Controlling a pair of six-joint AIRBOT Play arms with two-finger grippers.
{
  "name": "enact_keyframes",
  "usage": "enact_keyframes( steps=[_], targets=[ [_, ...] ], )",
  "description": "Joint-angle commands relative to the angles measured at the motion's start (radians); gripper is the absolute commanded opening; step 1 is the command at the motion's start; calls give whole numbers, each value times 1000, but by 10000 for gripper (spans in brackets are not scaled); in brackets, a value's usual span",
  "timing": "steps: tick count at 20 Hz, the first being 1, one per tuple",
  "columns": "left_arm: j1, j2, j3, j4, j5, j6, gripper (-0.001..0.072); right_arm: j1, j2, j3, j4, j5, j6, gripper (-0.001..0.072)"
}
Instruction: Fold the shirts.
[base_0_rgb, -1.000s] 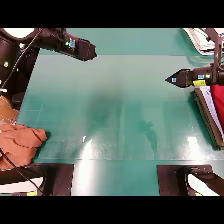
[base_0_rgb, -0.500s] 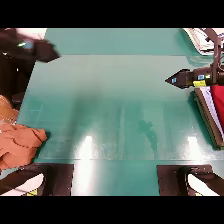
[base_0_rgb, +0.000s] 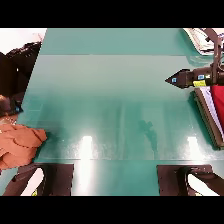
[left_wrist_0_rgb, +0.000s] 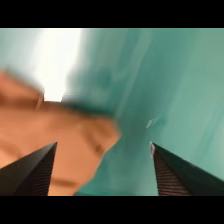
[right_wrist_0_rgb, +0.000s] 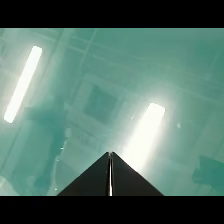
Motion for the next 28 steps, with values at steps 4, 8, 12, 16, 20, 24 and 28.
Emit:
enact_keyframes(
  steps=[4,8,12,16,20,24,28],
  targets=[
    [40,19,-399,94,115,-131,682,1,-1,0,0,0,0,15],
    [40,19,-505,95,161,-168,429,1,-1,0,0,-2,0,15],
    [40,19,-497,82,160,-168,27,1,-1,0,0,-8,0,15],
    [27,20,-315,-46,122,-132,25,0,0,3,0,-30,0,15],
    [-171,25,98,-140,114,-155,25,-27,-2,128,1,-75,0,15],
    [-461,13,433,-124,236,-257,24,-103,-2,297,1,-106,0,15],
    [-702,-73,563,-124,323,-276,23,-186,-1,428,1,-103,0,15]
  ],
)
